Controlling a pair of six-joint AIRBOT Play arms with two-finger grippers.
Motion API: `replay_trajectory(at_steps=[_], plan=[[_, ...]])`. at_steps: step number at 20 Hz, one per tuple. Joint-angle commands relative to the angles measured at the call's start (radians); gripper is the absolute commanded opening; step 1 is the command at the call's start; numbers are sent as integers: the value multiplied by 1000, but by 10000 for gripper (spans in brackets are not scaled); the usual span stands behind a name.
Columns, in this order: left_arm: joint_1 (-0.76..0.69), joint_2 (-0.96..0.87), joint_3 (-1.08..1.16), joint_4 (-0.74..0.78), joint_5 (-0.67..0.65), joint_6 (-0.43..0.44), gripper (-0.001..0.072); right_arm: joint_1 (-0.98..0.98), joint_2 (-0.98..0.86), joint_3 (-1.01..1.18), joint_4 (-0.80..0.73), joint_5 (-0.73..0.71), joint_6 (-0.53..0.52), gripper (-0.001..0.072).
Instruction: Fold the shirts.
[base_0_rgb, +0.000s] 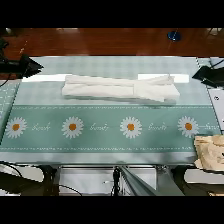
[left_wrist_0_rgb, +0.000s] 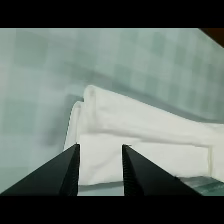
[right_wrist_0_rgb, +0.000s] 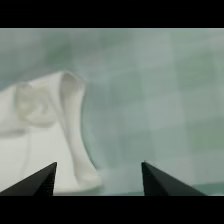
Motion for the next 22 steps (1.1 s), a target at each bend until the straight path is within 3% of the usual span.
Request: replay_trajectory(at_steps=[1, 3, 6, 8, 19, 20, 21, 22], plan=[[-21, 11, 28, 79, -59, -43, 345, -52, -100, 17, 17, 220, -99, 626], [-58, 9, 28, 92, -48, -43, 344, -51, -179, 17, 181, 253, -171, 626], [-100, 9, 28, 146, -42, -43, 344, -51, -265, 17, 438, 175, -213, 626], [-114, 9, 28, 182, -42, -43, 343, -51, -300, 17, 520, 130, -215, 626], [-116, 9, 28, 189, -43, -43, 344, 35, -403, 17, 544, -14, -180, 613], [-116, 9, 28, 189, -47, -43, 343, 63, -405, 17, 542, -37, -180, 586], [-116, 9, 28, 189, -52, -43, 344, 86, -404, 17, 541, -60, -182, 513], [-116, 9, 28, 189, -54, -43, 343, 105, -404, 23, 541, -74, -183, 333]])
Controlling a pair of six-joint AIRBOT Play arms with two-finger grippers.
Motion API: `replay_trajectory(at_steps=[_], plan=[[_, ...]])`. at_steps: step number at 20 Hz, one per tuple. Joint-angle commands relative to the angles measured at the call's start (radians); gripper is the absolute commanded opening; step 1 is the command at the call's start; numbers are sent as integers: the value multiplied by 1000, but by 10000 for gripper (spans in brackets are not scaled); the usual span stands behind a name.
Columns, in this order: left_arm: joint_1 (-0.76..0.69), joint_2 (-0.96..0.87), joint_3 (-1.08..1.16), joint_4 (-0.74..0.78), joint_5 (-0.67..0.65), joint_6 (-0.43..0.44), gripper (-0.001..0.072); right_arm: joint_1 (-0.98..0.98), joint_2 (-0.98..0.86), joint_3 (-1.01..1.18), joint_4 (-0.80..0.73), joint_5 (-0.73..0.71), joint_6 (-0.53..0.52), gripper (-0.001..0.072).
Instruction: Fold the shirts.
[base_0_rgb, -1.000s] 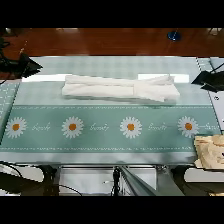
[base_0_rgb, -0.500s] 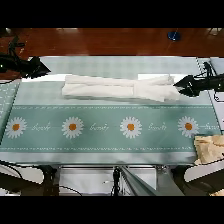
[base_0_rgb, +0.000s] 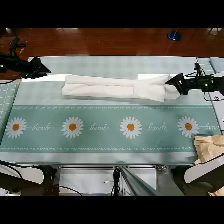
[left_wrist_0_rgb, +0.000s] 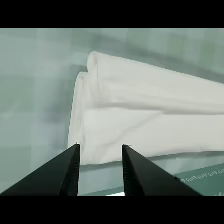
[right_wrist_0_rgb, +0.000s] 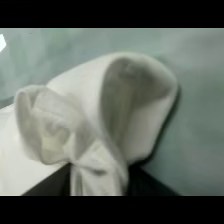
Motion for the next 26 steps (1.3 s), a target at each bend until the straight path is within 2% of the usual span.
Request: replay_trajectory(at_steps=[1, 2, 7, 8, 10, 11, 16, 20, 23, 26], plan=[[-1, 1, 0, 1, -13, 0, 343, 66, -8, 15, 0, -64, 5, 150], [-1, 1, 0, 1, -16, 0, 343, 69, -7, 34, 0, -50, 5, 16], [-31, 1, 1, -23, -53, 0, 343, 64, 112, 123, -18, 30, 18, 17], [-53, 1, 1, -52, -52, 0, 323, 64, 143, 137, -40, 47, 41, 17], [-120, 1, 1, -134, -49, 1, 96, 64, 198, 151, -104, 87, 75, 17], [-166, 1, 1, -168, -39, 4, 42, 64, 220, 151, -135, 111, 93, 17], [-430, -29, 1, -179, 62, 1, 32, 67, 273, 151, -213, 217, 140, 17], [-623, -100, 1, -180, 133, -53, 32, 67, 306, 151, -227, 258, 154, 17], [-723, -167, 1, -181, 155, -116, 33, 67, 330, 151, -228, 286, 154, 17], [-775, -220, 1, -267, 158, -124, 32, 67, 356, 151, -253, 303, 154, 17]])
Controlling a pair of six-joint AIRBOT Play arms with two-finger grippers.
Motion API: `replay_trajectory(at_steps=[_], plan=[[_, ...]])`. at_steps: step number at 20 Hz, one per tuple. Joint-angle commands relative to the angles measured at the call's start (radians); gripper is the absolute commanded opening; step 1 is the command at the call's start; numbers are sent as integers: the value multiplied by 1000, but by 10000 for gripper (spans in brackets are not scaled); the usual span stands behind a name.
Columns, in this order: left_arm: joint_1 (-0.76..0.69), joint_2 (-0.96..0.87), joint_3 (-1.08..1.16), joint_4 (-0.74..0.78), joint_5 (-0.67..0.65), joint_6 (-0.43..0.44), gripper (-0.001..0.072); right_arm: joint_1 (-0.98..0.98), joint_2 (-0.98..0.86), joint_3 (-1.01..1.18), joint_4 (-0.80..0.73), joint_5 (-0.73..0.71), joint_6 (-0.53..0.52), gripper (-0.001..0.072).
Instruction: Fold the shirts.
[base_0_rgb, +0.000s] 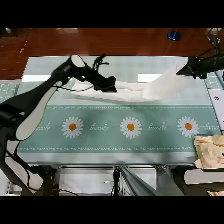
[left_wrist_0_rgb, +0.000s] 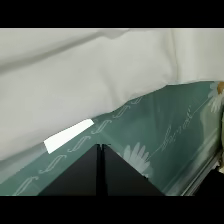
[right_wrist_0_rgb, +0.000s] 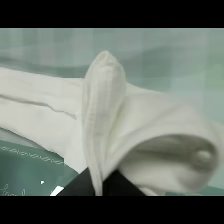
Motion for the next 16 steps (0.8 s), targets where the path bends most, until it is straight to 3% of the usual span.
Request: replay_trajectory(at_steps=[1, 8, 13, 16], plan=[[-79, -62, 1, -103, 35, -29, 32, 0, 32, 1, -33, 34, 3, 17], [-150, -84, 2, -137, 202, -98, 31, 0, 116, 1, -41, 123, 3, 17], [-198, -115, 2, -153, 211, -156, 31, 3, 211, 1, -33, 139, 11, 17], [-233, -145, 3, -236, 224, -157, 31, 2, 261, 1, -30, 140, 18, 17]])
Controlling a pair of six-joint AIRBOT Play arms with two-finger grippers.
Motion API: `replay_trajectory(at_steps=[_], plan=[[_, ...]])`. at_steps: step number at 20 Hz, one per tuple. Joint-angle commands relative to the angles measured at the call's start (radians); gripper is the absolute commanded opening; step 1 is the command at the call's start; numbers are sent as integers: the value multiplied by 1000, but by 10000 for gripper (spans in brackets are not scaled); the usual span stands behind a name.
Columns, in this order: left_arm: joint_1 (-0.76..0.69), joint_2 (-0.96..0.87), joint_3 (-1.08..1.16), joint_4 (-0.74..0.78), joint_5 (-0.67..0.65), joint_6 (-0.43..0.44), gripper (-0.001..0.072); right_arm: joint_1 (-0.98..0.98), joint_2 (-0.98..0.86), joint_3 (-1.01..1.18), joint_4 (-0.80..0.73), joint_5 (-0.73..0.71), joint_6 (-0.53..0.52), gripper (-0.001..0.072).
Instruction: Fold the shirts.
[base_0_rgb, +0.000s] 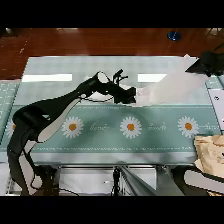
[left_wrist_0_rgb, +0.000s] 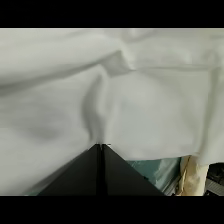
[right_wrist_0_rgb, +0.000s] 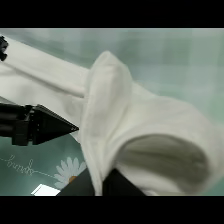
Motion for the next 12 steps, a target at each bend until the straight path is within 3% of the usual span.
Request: replay_trajectory(at_steps=[1, 4, 7, 10, 12], plan=[[-43, -35, 2, -104, 34, -12, 31, 1, 57, 1, 5, 8, 13, 17], [-80, -60, 2, -249, 75, 49, 31, 0, 66, 0, 4, 18, 23, 17], [-52, -56, 13, -262, 70, 58, 30, 1, 67, 0, 5, 42, 43, 17], [93, 3, 55, -254, -28, 146, 28, 8, 67, 0, 6, 37, 68, 17], [236, 91, 88, -180, -102, 157, 29, 45, 67, 0, 2, 27, 87, 17]])
